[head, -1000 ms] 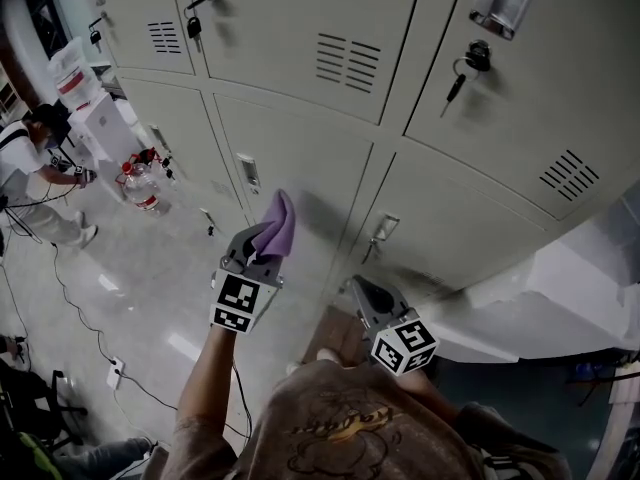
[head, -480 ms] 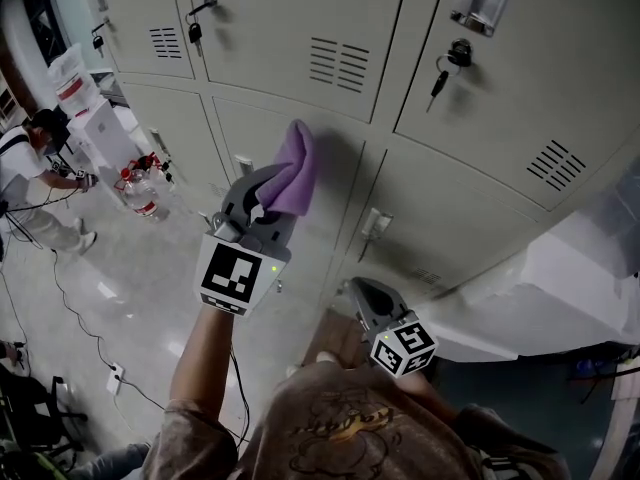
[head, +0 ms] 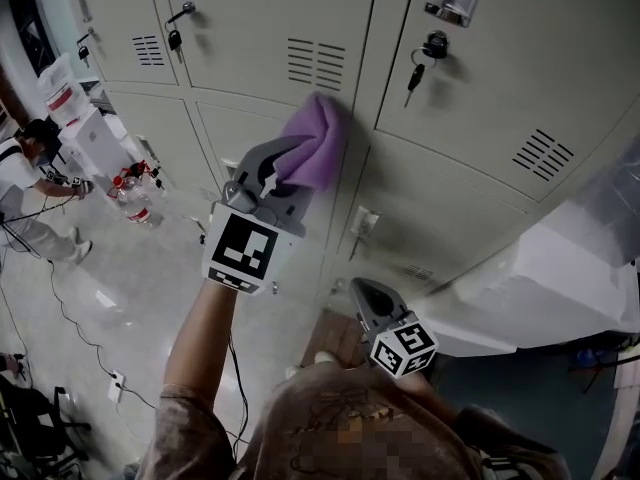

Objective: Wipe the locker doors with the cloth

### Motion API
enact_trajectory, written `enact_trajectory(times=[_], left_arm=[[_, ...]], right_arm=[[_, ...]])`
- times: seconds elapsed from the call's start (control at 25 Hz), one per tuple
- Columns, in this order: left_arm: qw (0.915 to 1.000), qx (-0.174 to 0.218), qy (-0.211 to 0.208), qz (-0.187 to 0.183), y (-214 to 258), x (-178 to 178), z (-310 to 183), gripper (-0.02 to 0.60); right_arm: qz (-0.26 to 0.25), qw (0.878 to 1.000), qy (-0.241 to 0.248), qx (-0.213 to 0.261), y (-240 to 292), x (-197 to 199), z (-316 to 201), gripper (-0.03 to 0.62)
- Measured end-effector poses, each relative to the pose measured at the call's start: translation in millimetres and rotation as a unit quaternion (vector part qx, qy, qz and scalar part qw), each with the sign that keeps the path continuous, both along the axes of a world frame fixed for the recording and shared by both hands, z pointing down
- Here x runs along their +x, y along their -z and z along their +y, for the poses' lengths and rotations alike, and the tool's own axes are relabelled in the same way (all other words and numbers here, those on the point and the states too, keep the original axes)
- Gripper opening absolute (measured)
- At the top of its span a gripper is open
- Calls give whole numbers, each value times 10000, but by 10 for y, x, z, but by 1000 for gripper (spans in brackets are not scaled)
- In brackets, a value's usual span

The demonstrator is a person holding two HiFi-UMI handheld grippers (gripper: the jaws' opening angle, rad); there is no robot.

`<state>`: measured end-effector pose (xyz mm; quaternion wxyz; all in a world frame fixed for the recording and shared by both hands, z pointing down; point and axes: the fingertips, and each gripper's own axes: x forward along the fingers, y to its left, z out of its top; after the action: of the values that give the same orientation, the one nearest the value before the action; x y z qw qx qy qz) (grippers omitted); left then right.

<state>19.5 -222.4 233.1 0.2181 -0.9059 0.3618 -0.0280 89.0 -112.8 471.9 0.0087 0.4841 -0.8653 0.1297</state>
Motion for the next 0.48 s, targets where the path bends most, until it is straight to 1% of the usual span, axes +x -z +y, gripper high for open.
enact_trajectory(times=[0.16,0.48], left_arm=[[9999,-24,-42,-113,-22,123,-82,40],[9998,-67,-198,27,-87,168,-111,40]], right_arm=[[-14,10000,-46,-5,1,48,-10,-3],[-57,10000,-44,-58,-39,103,-62,-3]])
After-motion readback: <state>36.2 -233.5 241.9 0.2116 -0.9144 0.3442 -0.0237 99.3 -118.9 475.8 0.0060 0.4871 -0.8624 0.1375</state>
